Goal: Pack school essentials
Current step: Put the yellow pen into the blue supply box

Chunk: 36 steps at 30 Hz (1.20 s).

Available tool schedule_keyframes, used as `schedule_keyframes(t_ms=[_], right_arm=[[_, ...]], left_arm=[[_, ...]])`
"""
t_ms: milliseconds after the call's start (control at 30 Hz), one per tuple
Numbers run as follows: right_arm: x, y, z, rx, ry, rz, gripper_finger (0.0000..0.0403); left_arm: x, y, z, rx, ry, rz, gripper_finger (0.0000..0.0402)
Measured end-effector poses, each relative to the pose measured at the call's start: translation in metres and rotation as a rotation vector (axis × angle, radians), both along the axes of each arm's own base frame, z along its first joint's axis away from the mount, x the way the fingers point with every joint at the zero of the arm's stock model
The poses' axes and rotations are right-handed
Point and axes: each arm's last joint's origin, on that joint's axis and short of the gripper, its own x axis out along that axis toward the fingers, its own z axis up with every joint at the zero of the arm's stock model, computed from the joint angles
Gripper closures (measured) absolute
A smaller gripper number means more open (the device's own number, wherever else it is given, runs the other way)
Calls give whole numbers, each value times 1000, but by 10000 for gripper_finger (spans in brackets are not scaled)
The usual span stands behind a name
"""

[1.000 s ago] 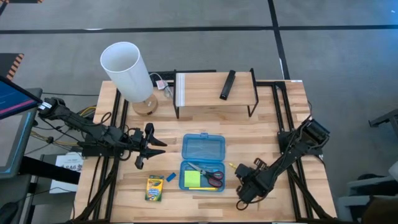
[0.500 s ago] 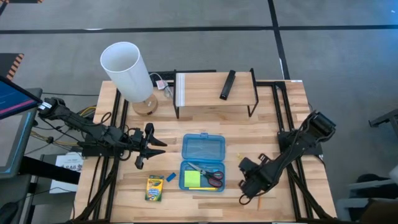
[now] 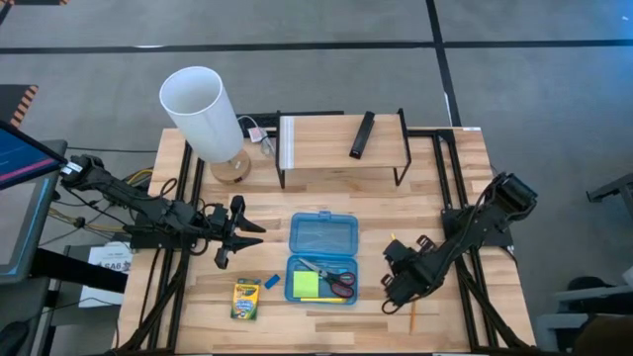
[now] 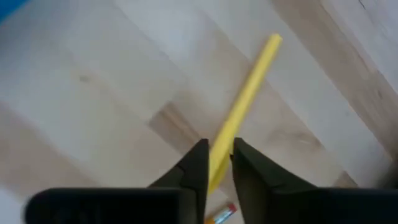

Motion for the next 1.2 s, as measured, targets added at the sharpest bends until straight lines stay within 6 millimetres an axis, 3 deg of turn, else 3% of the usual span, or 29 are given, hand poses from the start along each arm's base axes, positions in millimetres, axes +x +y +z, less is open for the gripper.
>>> schedule_keyframes(t_ms=[200,367,567,1000,1200], right_arm=[[-20,-14,-25,120,-113,-48,260],[-37,-22,-40,204,-203,-80,256],[-40,-22,-51,215,-182,-82,262],[-40,-23,-43,250,-222,-67,360],[-42,-25,-38,260,-238,-62,371]], left_arm=[[0,0,0,0,1,0,288],[0,0,0,1,3,0,288],[0,0,0,1,2,5,288],[0,0,0,-14,2,5,288],[0,0,0,-9,1,5,288]])
